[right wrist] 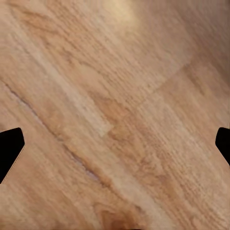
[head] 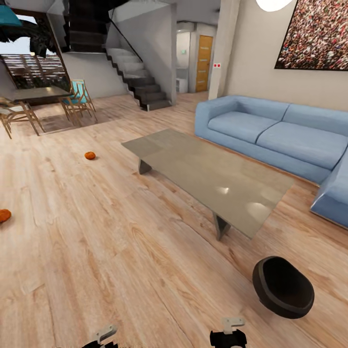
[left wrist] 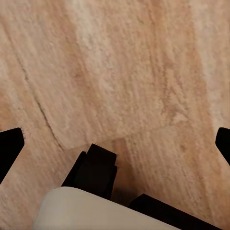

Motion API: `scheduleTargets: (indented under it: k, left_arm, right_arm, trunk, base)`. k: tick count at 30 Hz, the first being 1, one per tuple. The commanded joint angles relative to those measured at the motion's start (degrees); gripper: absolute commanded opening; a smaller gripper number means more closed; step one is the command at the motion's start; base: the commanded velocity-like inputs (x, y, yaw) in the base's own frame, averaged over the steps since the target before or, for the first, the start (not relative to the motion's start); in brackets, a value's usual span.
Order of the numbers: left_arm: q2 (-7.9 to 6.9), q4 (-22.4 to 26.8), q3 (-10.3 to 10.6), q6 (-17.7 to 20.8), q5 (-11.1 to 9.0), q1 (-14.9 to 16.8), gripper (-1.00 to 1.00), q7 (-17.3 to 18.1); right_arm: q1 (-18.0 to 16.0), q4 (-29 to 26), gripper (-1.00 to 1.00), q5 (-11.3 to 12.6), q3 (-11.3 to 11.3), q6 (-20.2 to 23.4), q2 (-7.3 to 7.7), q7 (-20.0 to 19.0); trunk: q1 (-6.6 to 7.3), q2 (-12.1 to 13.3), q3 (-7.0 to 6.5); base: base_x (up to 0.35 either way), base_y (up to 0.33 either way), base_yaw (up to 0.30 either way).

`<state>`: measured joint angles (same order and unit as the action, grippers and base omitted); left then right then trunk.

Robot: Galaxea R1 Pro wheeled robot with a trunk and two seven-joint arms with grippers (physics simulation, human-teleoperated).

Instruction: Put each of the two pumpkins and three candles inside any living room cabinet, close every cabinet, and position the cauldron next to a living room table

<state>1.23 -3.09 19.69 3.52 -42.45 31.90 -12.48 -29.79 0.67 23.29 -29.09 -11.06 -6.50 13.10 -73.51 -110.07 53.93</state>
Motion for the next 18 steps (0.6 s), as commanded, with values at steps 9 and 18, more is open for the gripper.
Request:
scheduleTargets:
  k: [9,18]
  left_arm:
    - [0.00,-0.01,0.00,0.00,0.00,0.00,1.00,0.00]
    - [0.00,-0.01,0.00,0.00,0.00,0.00,1.00,0.00]
  right_arm:
    - [0.00,0.03,1.00,0.00,-0.01,-0.01,0.00,0.00]
    - [0.00,0.03,1.00,0.00,-0.01,-0.01,0.00,0.00]
  trunk:
    - [0.00,0.00,0.00]
    - [0.00,0.00,0.00]
  base:
    - [0.000,0.000,0.289]
    - [0.000,0.000,0.289]
